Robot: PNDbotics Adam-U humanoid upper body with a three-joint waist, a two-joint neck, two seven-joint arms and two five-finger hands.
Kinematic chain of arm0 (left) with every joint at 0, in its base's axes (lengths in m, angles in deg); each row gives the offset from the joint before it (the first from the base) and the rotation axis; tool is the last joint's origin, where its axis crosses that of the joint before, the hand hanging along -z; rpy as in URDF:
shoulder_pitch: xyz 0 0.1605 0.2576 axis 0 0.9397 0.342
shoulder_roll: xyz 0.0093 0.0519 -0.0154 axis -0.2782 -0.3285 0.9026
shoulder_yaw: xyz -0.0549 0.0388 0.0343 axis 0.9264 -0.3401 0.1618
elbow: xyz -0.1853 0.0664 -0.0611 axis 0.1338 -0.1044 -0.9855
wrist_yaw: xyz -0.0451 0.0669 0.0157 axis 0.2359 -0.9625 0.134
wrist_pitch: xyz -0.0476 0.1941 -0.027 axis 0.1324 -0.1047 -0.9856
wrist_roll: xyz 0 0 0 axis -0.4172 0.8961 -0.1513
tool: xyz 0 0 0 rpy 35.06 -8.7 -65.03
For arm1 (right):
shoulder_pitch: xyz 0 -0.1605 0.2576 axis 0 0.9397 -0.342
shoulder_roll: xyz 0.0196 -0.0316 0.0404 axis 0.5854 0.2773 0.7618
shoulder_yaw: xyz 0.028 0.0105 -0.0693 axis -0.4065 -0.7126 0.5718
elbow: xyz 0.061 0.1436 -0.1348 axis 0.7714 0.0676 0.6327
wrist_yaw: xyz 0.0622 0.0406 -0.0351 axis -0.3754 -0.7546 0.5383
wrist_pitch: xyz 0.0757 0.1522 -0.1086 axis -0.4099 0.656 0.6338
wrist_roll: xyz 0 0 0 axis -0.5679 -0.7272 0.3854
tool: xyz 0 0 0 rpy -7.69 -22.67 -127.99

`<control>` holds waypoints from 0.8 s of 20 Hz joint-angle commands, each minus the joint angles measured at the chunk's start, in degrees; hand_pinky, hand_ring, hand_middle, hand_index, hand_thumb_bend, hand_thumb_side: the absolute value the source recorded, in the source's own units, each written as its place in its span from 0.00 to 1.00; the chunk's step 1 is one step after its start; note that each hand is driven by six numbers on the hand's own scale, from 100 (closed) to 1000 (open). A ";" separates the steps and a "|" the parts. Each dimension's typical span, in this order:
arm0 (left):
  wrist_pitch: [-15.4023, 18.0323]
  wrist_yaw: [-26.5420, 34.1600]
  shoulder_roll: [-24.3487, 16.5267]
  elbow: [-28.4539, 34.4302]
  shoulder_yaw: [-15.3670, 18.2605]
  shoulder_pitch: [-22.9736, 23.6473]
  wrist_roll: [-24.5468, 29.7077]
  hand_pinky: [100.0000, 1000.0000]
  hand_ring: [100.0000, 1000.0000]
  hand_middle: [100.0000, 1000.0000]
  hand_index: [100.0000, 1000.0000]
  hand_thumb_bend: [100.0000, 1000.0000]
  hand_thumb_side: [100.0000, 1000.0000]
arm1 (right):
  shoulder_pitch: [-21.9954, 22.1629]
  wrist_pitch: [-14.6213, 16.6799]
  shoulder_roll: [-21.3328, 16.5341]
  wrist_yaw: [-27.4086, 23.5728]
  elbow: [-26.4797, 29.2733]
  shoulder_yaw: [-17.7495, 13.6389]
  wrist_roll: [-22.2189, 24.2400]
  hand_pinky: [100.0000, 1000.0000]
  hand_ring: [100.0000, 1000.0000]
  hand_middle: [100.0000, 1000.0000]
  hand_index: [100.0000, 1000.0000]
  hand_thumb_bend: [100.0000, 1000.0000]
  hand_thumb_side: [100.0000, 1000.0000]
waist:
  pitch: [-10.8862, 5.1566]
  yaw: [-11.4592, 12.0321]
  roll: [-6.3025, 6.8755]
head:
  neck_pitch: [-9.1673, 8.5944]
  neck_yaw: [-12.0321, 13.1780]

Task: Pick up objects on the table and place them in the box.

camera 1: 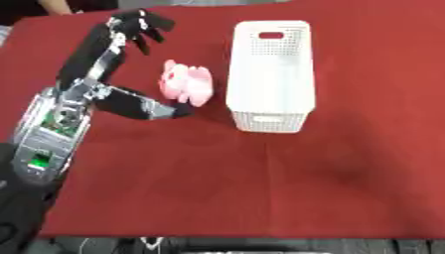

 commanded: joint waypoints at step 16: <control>10.68 -0.11 -8.02 -25.61 -11.97 -20.23 6.72 0.47 0.62 0.66 0.79 0.61 0.59 | 0.06 -0.07 -1.24 -0.14 0.79 0.64 1.20 0.59 0.73 0.80 0.71 0.04 0.74 | -0.49 -0.56 -0.05 | -0.42 0.51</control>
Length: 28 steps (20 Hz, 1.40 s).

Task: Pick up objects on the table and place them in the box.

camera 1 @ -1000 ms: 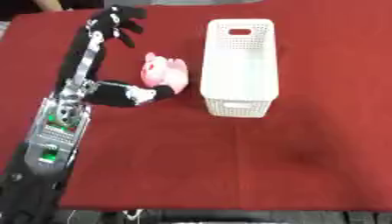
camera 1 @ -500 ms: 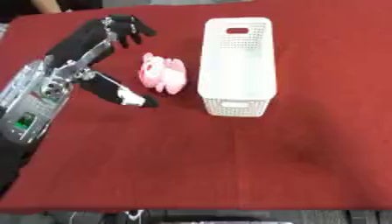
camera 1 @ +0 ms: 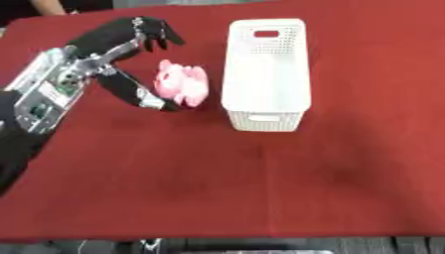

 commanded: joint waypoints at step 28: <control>11.99 -29.52 15.18 -38.93 2.37 -16.48 -1.91 0.52 0.63 0.66 0.78 0.61 0.62 | -0.40 0.04 -1.40 -0.64 0.79 0.46 1.57 0.59 0.73 0.80 0.70 0.05 0.74 | -0.40 -0.81 0.15 | -0.42 0.46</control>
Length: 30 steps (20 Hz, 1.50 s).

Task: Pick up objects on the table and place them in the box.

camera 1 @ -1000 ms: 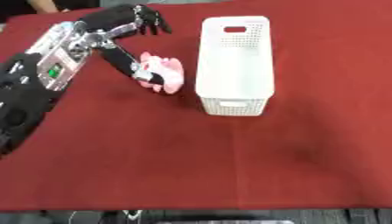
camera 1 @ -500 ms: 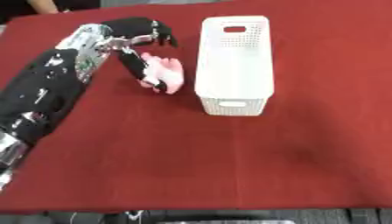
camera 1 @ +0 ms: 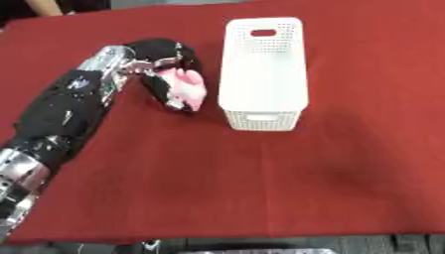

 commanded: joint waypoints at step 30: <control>-6.82 -18.26 -4.41 5.93 4.76 -3.69 -15.56 0.00 0.00 0.00 0.13 0.10 0.00 | 0.31 -0.85 -1.20 -0.46 0.79 -0.04 1.14 0.60 0.73 0.80 0.71 0.05 0.74 | -1.78 0.53 -0.46 | -0.42 -0.43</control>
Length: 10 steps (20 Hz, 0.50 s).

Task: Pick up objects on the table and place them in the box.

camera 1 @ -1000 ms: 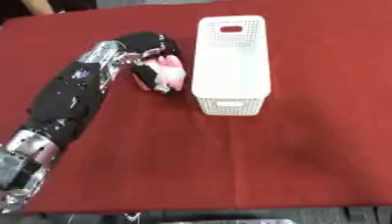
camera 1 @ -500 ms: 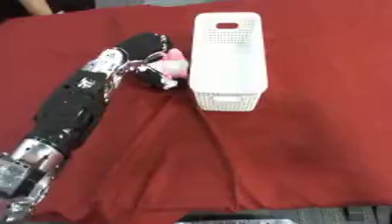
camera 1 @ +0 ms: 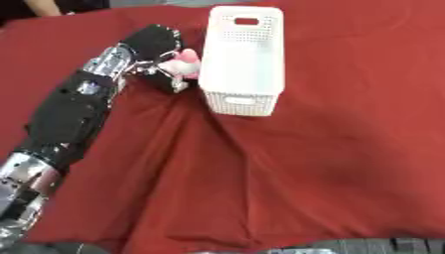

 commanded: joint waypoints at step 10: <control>1.82 10.72 -5.22 8.45 0.00 -4.95 5.87 0.31 0.47 0.47 0.38 0.06 0.00 | 0.42 -0.42 -1.31 -0.51 0.79 -0.27 0.95 0.60 0.73 0.80 0.71 0.05 0.73 | -1.95 0.30 -0.28 | -0.42 -0.43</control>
